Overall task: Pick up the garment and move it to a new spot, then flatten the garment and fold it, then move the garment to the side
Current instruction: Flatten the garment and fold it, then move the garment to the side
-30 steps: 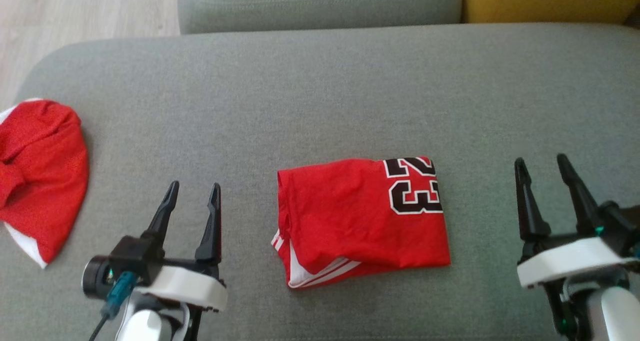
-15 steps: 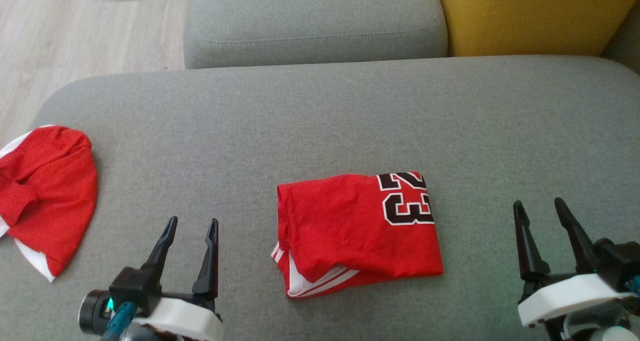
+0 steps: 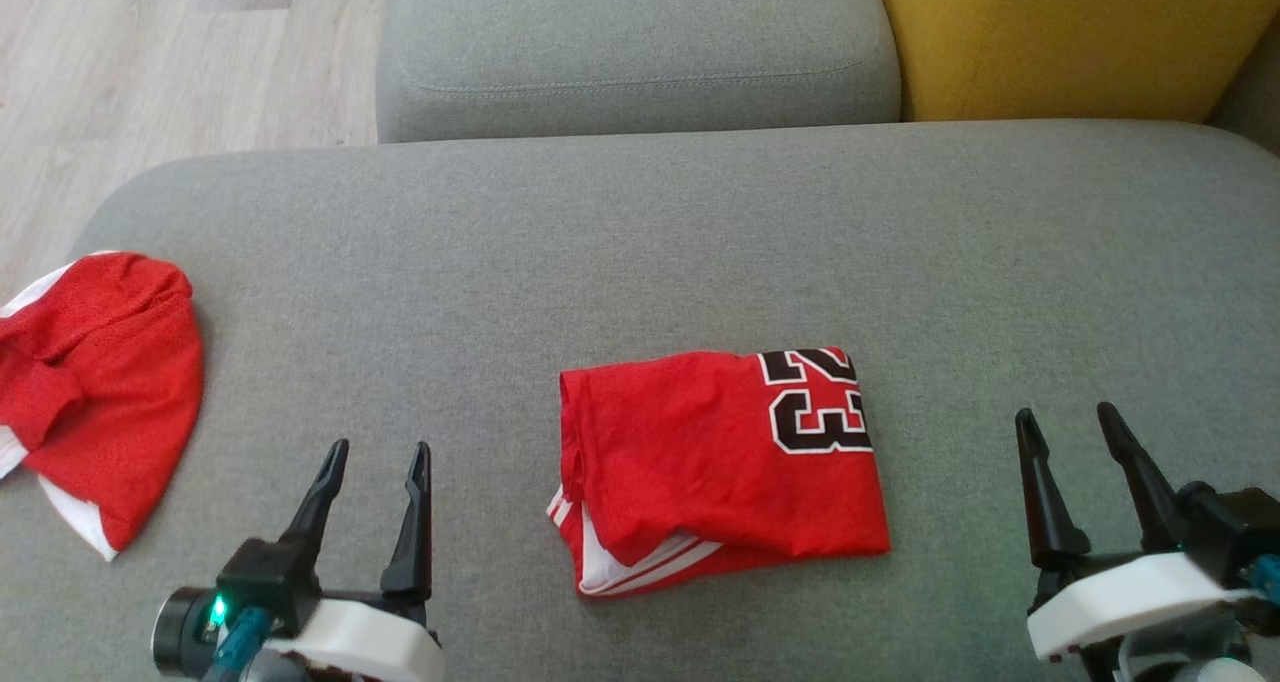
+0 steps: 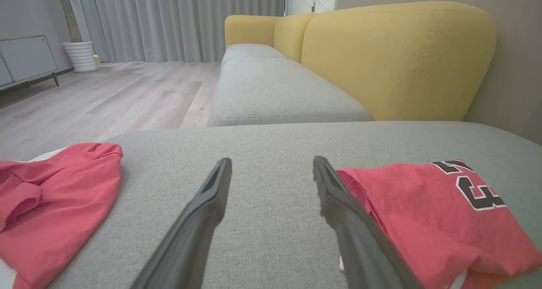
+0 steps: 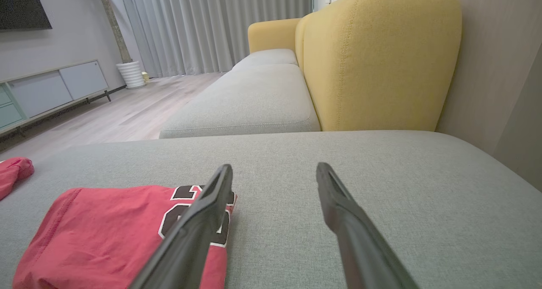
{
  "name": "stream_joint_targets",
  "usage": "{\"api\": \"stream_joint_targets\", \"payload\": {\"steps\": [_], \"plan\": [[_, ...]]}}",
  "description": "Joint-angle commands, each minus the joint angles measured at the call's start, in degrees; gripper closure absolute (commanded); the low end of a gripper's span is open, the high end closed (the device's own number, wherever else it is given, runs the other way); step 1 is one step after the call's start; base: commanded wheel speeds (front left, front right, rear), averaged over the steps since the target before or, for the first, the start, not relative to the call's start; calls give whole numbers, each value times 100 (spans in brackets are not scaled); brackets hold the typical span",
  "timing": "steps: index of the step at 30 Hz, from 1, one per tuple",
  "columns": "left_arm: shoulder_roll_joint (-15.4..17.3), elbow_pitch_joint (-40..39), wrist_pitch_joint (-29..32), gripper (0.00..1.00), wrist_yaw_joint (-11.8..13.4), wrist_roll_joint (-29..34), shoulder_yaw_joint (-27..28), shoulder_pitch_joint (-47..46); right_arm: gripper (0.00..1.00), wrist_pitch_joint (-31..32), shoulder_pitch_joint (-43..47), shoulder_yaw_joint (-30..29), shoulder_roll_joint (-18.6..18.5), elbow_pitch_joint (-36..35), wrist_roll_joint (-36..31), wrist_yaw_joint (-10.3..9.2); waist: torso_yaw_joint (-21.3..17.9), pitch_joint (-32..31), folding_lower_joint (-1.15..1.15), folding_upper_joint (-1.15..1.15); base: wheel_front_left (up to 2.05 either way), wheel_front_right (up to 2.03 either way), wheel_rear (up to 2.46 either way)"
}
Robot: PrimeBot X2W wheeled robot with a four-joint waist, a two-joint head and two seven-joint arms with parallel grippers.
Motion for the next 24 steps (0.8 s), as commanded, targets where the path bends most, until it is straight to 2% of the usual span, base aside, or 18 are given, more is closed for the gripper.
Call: {"api": "stream_joint_targets", "payload": {"steps": [1, 16, 21, 24], "plan": [[77, -204, -11, 0, 35, -54, 187, -198, 0, 6, -198, 125, -78, -186, 1, -5, 8, 1, 0, 0, 0, 0, 0], [98, -204, -33, 0, 77, -88, 124, -280, 0, 53, -248, 89, -58, -90, 11, -5, 75, 65, 0, 0, 0, 0, 0], [84, -238, -45, 0, 50, -79, 69, -444, 0, 99, -432, 99, -86, 126, 25, -5, 208, 217, 0, 0, 0, 0, 0], [53, -252, -75, 0, 11, -66, 16, -651, 0, 162, -712, 216, -133, 482, 57, -5, 348, 429, 0, 0, 0, 0, 0]]}}
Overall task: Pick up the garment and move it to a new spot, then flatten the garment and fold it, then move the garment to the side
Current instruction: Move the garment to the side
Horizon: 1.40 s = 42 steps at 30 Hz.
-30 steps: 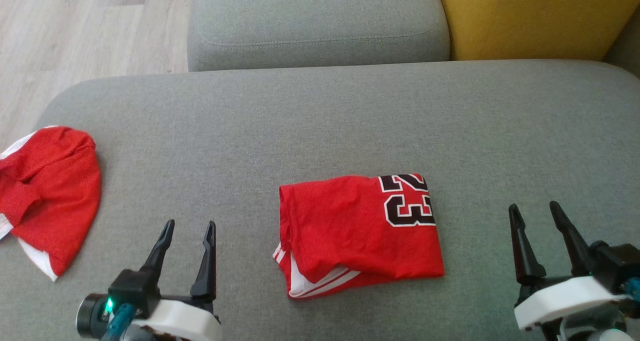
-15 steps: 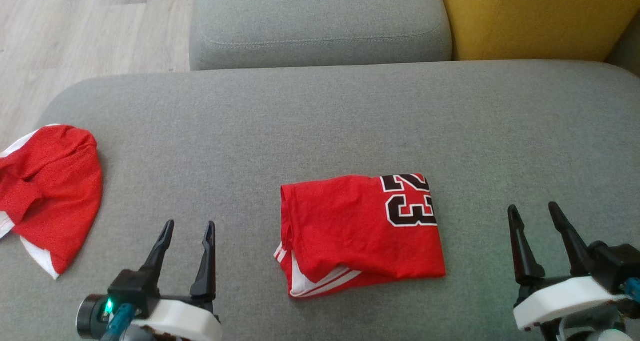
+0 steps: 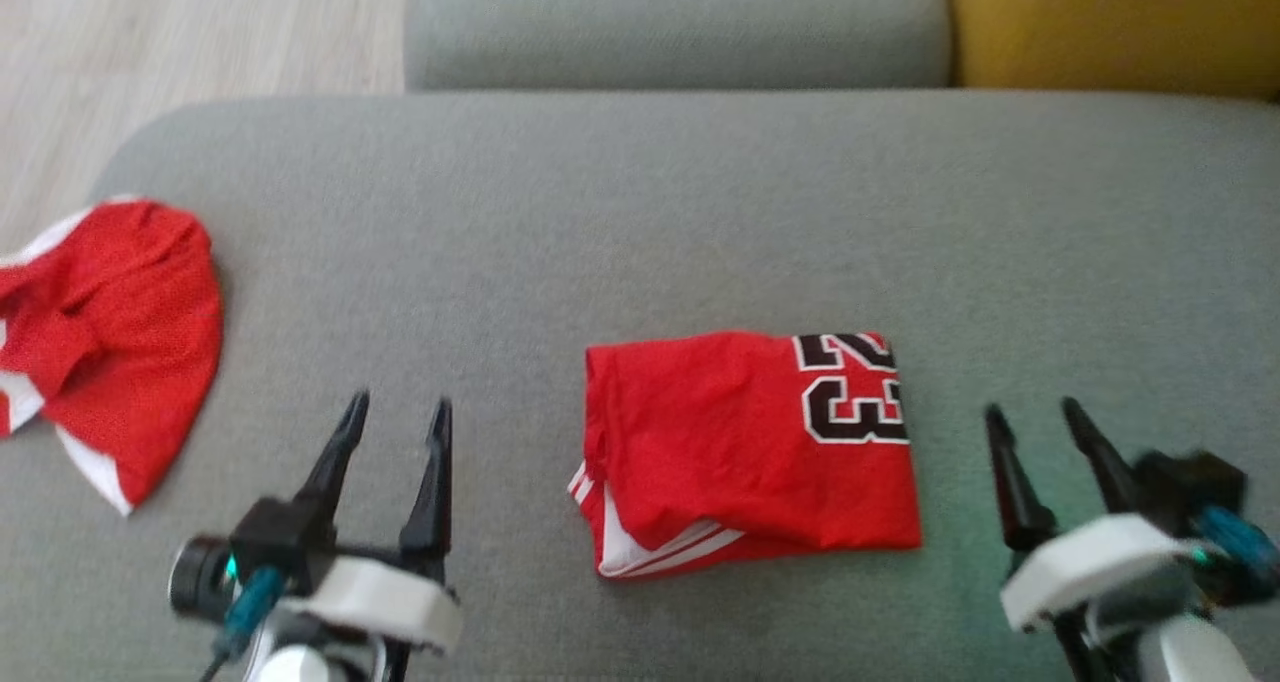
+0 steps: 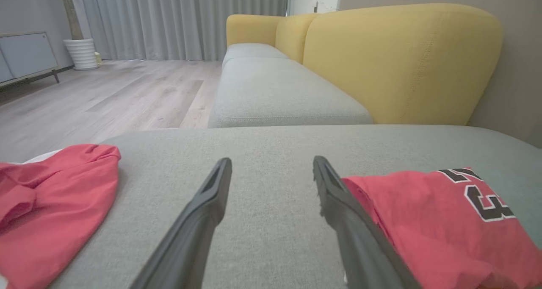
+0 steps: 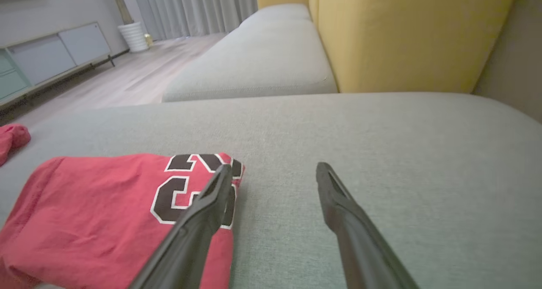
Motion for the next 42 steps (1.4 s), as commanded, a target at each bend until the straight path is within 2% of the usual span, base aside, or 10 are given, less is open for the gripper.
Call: {"api": "stream_joint_targets", "payload": {"steps": [1, 8, 12, 13, 14, 15, 21, 29, 35, 42], "plan": [[20, -209, -71, 0, -11, -5, 178, -403, 0, 25, -370, 177, -118, -97, 41, -5, 142, 163, 0, 0, 0, 0, 0], [-86, -99, -183, 0, -102, 12, 73, -828, 0, 599, -992, 592, -138, 1057, 160, -5, 439, 572, 0, 0, 0, 0, 0], [-135, -33, -227, 0, -101, 9, 71, -931, 0, 862, -1289, 805, -125, 1473, 317, -5, 497, 700, 0, 0, 0, 0, 0], [-140, -16, -235, 0, -102, 5, 79, -943, 52, 887, -1348, 849, -137, 1530, 360, -5, 500, 717, 0, 0, 0, 0, 0], [-144, -4, -241, 0, -102, 3, 86, -954, 93, 900, -1399, 885, -163, 1573, 381, -5, 501, 735, 0, 0, 0, 0, 0], [-147, 4, -247, 0, -101, 3, 96, -963, 100, 936, -1439, 939, -194, 1603, 413, -5, 496, 752, 0, 0, 0, 0, 0], [-138, 5, -265, 0, -93, 10, 175, -986, 100, 797, -1642, 1274, -636, 1124, 420, -5, 212, 836, 0, 0, 0, 0, 0], [-144, -137, -268, 0, -114, 50, 242, -1035, 100, 1168, -1740, 1349, -1181, 120, 159, -5, -518, 913, 0, 0, 0, 0, 0], [-147, -234, -269, 0, -145, 101, 262, -1098, 100, 1349, -1853, 1223, -1313, -228, 113, -5, -1126, 1054, 0, 0, 0, 0, 0], [-105, -291, -269, 0, -229, 168, 230, -1265, 100, 1193, -2267, 998, -1307, 15, 201, -5, -1535, 1305, 0, 0, 0, 0, 0]]}}
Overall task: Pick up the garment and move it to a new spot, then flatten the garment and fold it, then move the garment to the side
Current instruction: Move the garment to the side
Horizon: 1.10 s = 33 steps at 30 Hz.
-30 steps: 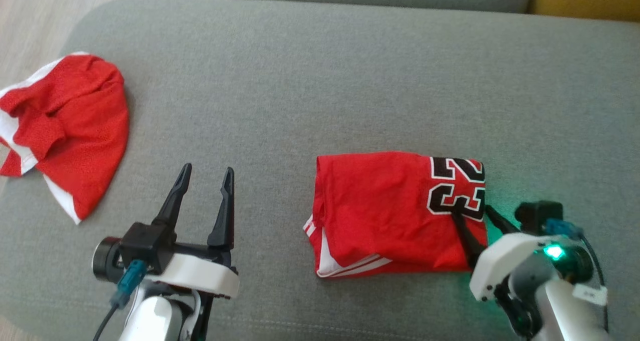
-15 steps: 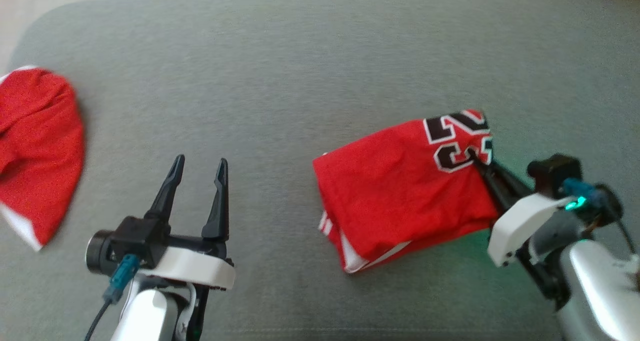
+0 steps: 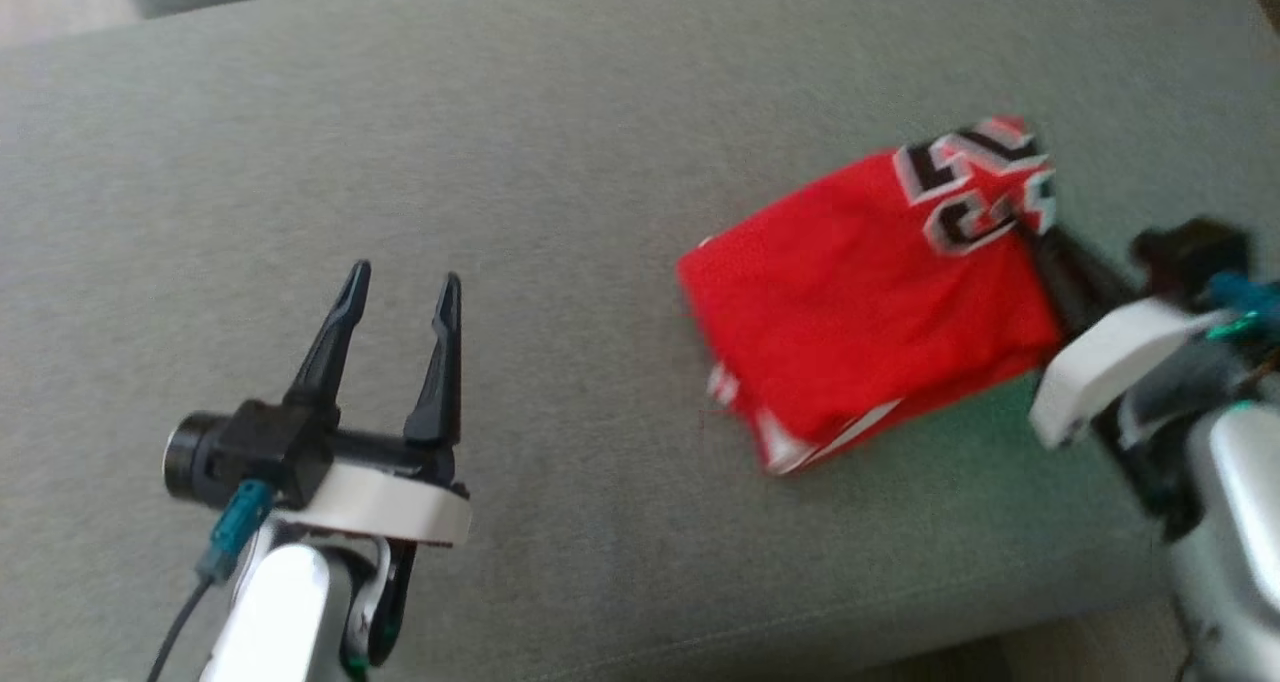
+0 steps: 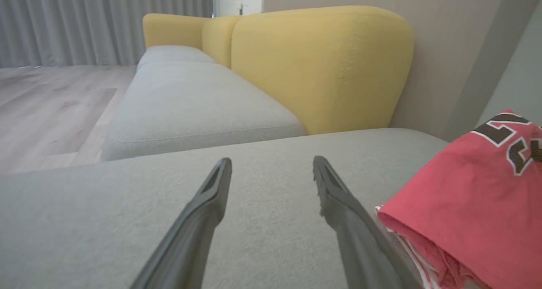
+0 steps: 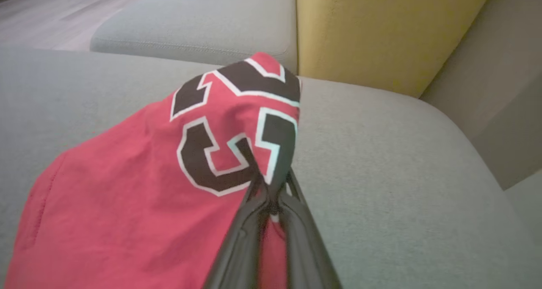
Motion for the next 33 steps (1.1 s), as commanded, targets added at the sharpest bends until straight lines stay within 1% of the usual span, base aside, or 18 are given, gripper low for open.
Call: {"api": "stream_joint_targets", "payload": {"steps": [1, 5, 12, 17, 25, 31, 33], "plan": [[72, -217, -68, 0, -35, 51, 203, -254, 100, -71, -284, -58, -76, -119, 72, -5, -178, 196, 0, 0, 0, 0, 0], [104, -209, -68, 0, -109, 95, 134, -427, 100, -298, -756, -564, -68, 469, 101, -5, -250, 441, 0, 0, 0, 0, 0], [167, -235, -55, 0, -185, 176, 21, -693, 100, -739, -1364, -1261, -458, 1371, -180, -5, -227, 872, 0, 0, 0, 0, 0], [215, -271, -47, 0, -211, 195, -5, -826, 100, -957, -1718, -1702, -639, 1886, -382, -5, -212, 1111, 0, 0, 0, 0, 0], [242, -320, -45, 0, -270, 239, -90, -1140, 100, -1094, -2119, -2412, -584, 2427, -730, -5, -140, 1485, 0, 0, 0, 0, 0], [274, -311, -52, 0, -322, 250, -138, -1294, 100, -1306, -2367, -2705, -433, 2773, -913, -5, -151, 1665, 0, 0, 0, 0, 0], [288, -301, -53, 0, -330, 259, -152, -1332, 90, -1432, -2444, -2685, -415, 2860, -987, -5, -157, 1700, 0, 0, 0, 0, 0]]}}
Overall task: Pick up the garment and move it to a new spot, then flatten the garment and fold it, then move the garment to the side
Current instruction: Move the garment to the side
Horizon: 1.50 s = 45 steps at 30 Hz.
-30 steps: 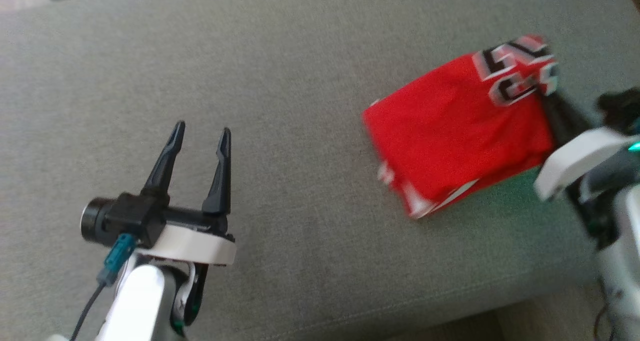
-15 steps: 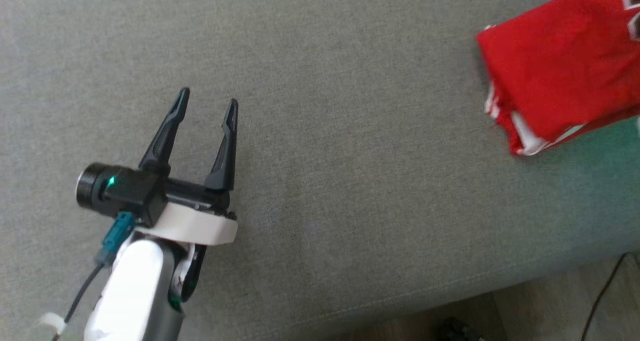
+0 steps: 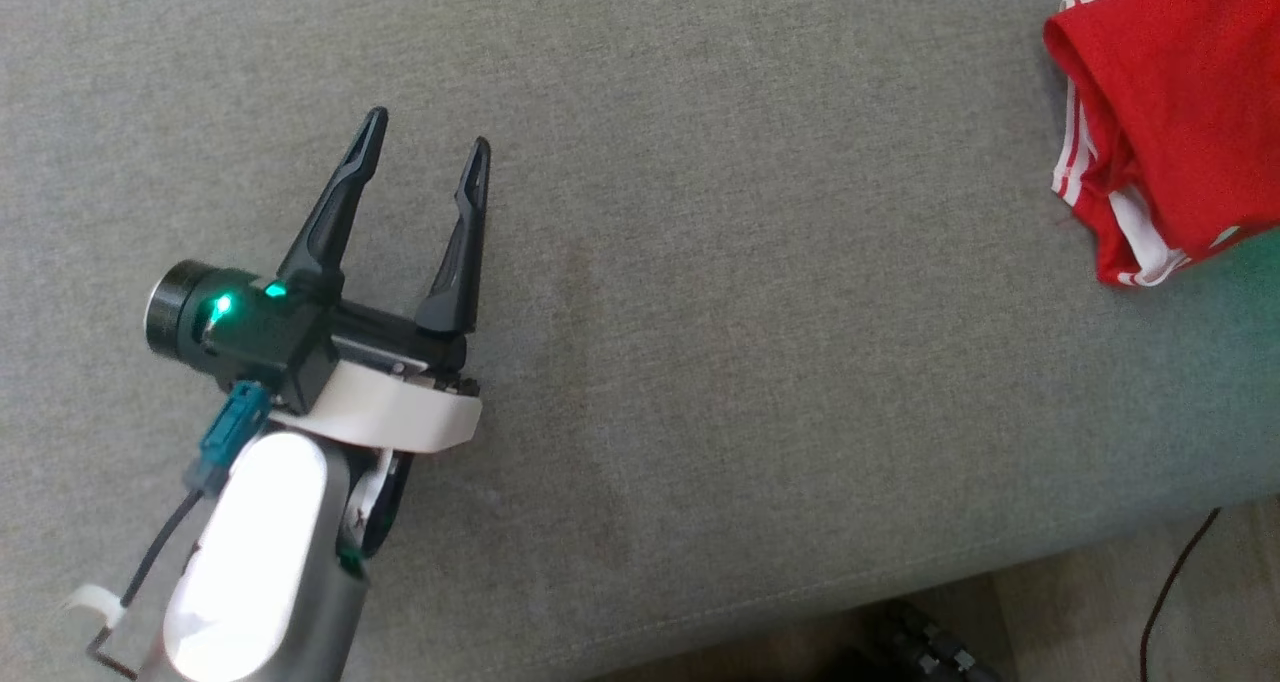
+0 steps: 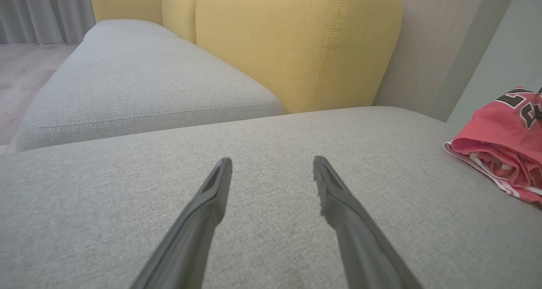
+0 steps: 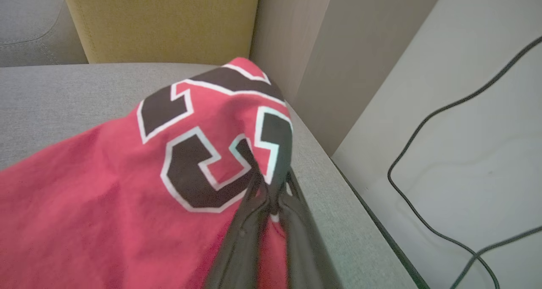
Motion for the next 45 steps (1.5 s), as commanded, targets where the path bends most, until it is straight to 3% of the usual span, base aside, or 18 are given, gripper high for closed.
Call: {"api": "stream_joint_targets", "payload": {"steps": [1, 2, 3, 4, 14, 23, 33, 45], "plan": [[106, -178, -19, 0, -34, 61, 116, -182, 63, -156, -143, 23, -65, -86, -64, -5, -6, 28, -1, 0, 0, 0, 0], [109, -169, -20, 0, -35, 61, 112, -193, 26, -179, -165, 20, -36, -34, -94, -5, -10, 29, -1, 0, 0, 0, 0], [111, -159, -21, 0, -35, 59, 109, -201, 6, -203, -182, 1, -18, 20, -125, -5, -13, 26, -1, 0, 0, 0, 0], [111, -147, -22, 0, -34, 54, 107, -207, 0, -220, -194, -16, 17, 70, -146, -5, -15, 14, -1, 0, 0, 0, 0], [72, 39, -31, 0, 15, -66, 158, -9, 0, -476, 292, 212, 363, -276, -138, -5, -20, -484, -1, 0, 0, 0, 0], [3, 81, -33, 0, 213, -179, 335, 569, 0, -507, 1736, 861, 1150, -2239, 110, -5, 199, -1269, -1, 0, 0, 0, 0], [-67, 94, -33, 0, 416, -302, 630, 1084, 0, -232, 2940, 1784, 1677, -3800, 196, -5, 985, -1928, -1, 0, 0, 0, 0], [-5, 160, -33, 0, 415, -387, 754, 1688, 0, -185, 3700, 1789, 1730, -3979, 255, -5, 1326, -2551, -1, 0, 0, 0, 0]]}}
